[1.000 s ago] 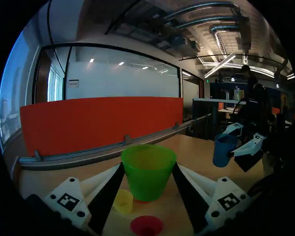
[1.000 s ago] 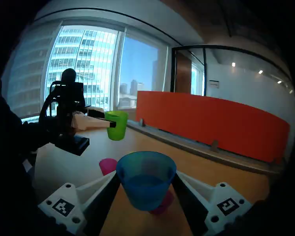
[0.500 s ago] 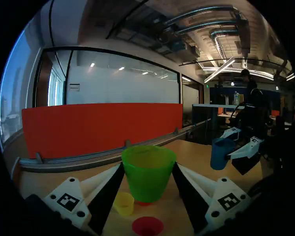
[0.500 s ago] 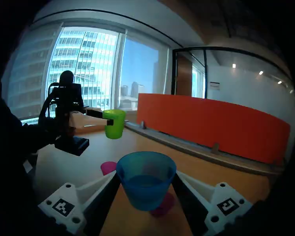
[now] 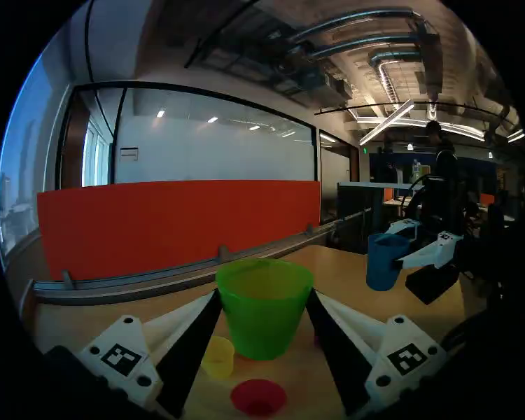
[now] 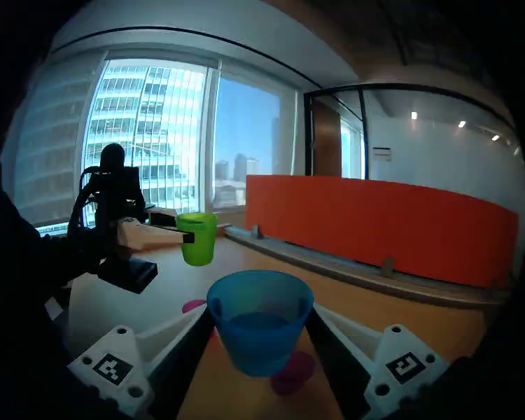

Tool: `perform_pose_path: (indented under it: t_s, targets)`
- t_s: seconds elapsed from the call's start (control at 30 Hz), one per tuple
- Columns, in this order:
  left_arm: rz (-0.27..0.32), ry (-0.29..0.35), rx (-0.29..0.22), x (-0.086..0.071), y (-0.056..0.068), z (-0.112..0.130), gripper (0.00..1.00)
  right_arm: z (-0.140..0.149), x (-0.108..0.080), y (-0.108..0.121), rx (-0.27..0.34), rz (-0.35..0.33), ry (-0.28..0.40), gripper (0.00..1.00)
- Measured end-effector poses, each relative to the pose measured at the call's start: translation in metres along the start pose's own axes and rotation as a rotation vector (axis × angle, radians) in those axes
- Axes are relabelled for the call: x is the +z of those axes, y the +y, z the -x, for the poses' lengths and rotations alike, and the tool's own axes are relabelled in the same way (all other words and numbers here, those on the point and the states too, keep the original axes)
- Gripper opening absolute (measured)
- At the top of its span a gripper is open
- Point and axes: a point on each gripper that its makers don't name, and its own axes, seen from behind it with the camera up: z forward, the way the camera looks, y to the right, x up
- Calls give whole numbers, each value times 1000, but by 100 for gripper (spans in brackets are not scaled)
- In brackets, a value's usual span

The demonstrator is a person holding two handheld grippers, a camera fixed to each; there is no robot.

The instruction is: Pour water

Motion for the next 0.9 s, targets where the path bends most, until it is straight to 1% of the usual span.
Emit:
perform_pose_path:
  t_s: [0.1, 0.4, 0.9]
  targets:
    - [4, -2, 0, -1, 2, 2, 86, -5, 3, -1, -5, -6, 7, 90]
    - [29, -2, -7, -7, 12, 3, 86, -21, 15, -12, -22, -53, 23, 90]
    - [69, -7, -16, -16, 28, 12, 85, -42, 32, -15, -63, -81, 47, 89]
